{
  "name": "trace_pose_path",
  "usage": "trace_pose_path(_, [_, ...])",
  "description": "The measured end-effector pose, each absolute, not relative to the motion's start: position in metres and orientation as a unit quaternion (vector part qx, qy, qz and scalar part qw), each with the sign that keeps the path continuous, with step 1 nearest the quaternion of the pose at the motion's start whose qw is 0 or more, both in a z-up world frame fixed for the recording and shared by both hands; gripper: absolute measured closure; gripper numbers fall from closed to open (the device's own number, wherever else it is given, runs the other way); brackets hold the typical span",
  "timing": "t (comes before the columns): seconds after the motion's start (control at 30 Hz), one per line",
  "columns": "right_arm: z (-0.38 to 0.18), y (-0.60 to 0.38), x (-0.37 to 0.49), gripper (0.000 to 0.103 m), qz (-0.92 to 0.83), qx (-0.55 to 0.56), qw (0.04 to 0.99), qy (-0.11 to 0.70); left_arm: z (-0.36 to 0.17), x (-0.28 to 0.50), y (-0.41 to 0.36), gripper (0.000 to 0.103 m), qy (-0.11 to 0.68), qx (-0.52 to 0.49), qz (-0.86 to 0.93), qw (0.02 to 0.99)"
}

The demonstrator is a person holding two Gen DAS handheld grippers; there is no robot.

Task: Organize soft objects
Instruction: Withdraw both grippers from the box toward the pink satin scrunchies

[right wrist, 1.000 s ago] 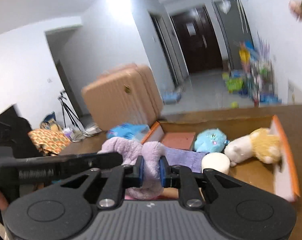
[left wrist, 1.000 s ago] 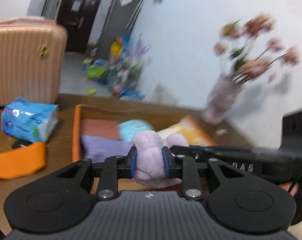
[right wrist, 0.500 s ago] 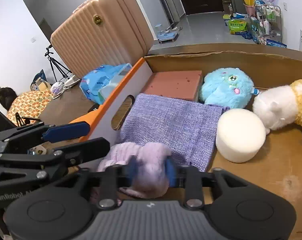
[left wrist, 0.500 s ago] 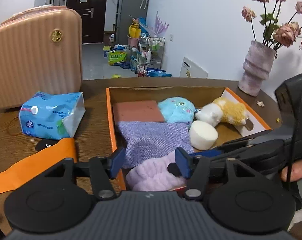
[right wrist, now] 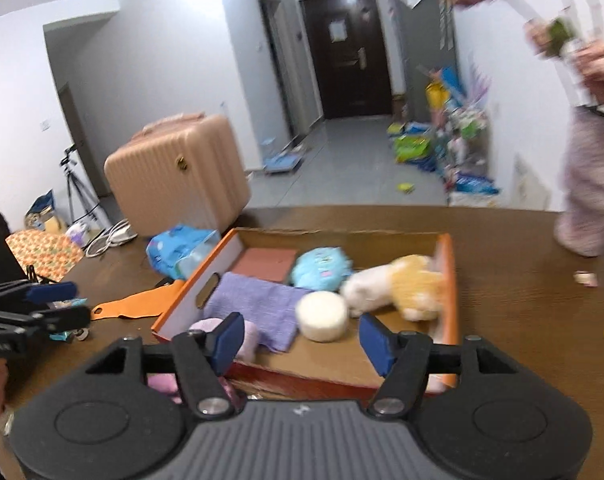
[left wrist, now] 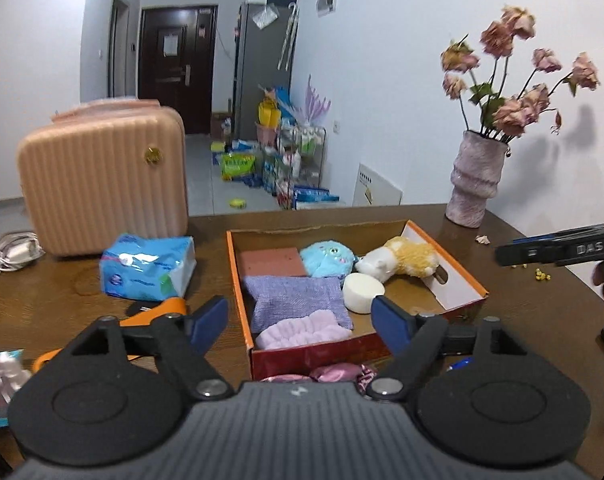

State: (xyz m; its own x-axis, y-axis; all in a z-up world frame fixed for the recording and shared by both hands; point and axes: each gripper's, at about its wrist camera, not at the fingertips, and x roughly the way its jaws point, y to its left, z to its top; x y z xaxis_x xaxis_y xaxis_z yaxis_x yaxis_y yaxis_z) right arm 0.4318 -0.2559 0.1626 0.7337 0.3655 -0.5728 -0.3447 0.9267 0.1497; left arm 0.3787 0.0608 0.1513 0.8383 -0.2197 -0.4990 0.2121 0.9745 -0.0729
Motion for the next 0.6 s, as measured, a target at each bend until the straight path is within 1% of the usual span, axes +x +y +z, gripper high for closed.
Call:
trace_pose_path(0.33, [0.190,-0.277,0.353,0.039,0.192,0.008,0.946,0.261,0.178,0.301,0.050,0.021,0.222,-0.003,-0.109,0.969])
trace_pose_path(0.43, [0.184,-0.277,0.326,0.039,0.195,0.004,0.950,0.245,0.172,0.272,0.047,0.020,0.210,-0.006,-0.110,0.971])
trace_pose_path(0.6, [0.162,-0.277,0.277,0.039,0.202,-0.011,0.954,0.223,0.148,0.218,0.037,0.019,0.188,0.003,-0.106,0.977])
